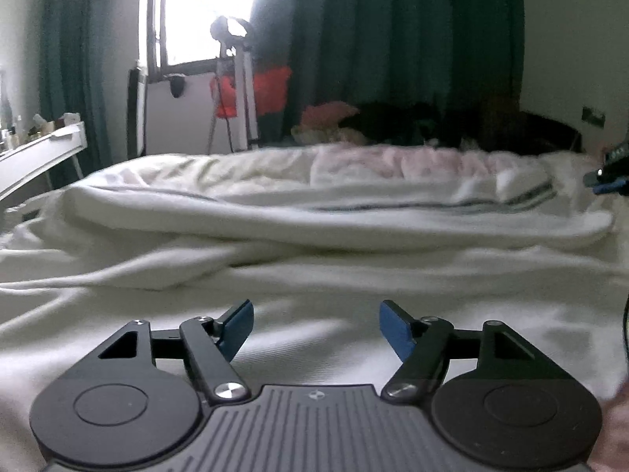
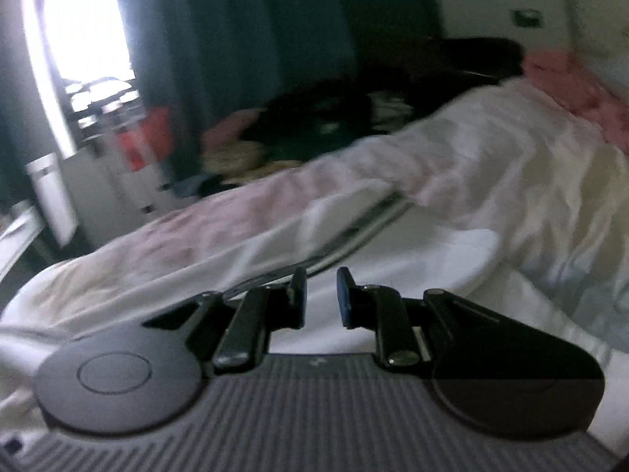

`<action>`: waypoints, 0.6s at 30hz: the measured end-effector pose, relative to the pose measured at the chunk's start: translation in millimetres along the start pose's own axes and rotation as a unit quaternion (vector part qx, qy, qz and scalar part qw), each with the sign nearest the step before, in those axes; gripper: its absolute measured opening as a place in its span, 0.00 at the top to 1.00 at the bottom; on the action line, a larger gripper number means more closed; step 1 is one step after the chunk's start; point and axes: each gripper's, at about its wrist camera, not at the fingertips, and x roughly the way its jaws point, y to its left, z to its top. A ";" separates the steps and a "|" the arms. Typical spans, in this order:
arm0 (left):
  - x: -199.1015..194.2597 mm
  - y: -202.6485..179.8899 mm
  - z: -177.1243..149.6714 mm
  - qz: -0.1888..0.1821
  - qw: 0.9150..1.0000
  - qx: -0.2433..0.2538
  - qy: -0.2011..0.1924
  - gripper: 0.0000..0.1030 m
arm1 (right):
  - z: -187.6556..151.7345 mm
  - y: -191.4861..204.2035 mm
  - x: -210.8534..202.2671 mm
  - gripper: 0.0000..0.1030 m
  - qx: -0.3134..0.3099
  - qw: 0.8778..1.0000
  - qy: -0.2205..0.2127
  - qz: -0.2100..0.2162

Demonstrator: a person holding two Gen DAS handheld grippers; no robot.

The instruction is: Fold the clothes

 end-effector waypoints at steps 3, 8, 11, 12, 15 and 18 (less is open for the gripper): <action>-26.6 21.7 6.8 0.008 0.999 -0.031 0.004 0.26 | -11.9 15.3 -40.3 0.73 -0.023 1.000 0.008 0.021; -63.0 74.8 3.9 0.044 0.995 -0.086 0.040 0.23 | -23.6 21.5 -89.8 0.24 -0.019 0.999 0.014 0.041; -83.0 102.2 1.6 0.088 0.992 -0.080 0.052 0.19 | -26.0 20.7 -110.5 0.19 -0.006 0.999 -0.005 0.048; -90.4 111.5 0.3 0.099 0.990 -0.079 0.055 0.17 | -27.3 20.6 -114.6 0.19 -0.005 0.999 -0.007 0.048; -107.4 147.1 -0.8 0.118 0.982 -0.134 0.068 0.12 | -33.9 19.2 -119.8 0.19 0.006 0.999 -0.006 0.047; -117.5 188.1 1.0 0.119 0.962 -0.228 0.090 0.09 | -37.6 16.5 -114.2 0.19 0.017 0.999 0.007 0.045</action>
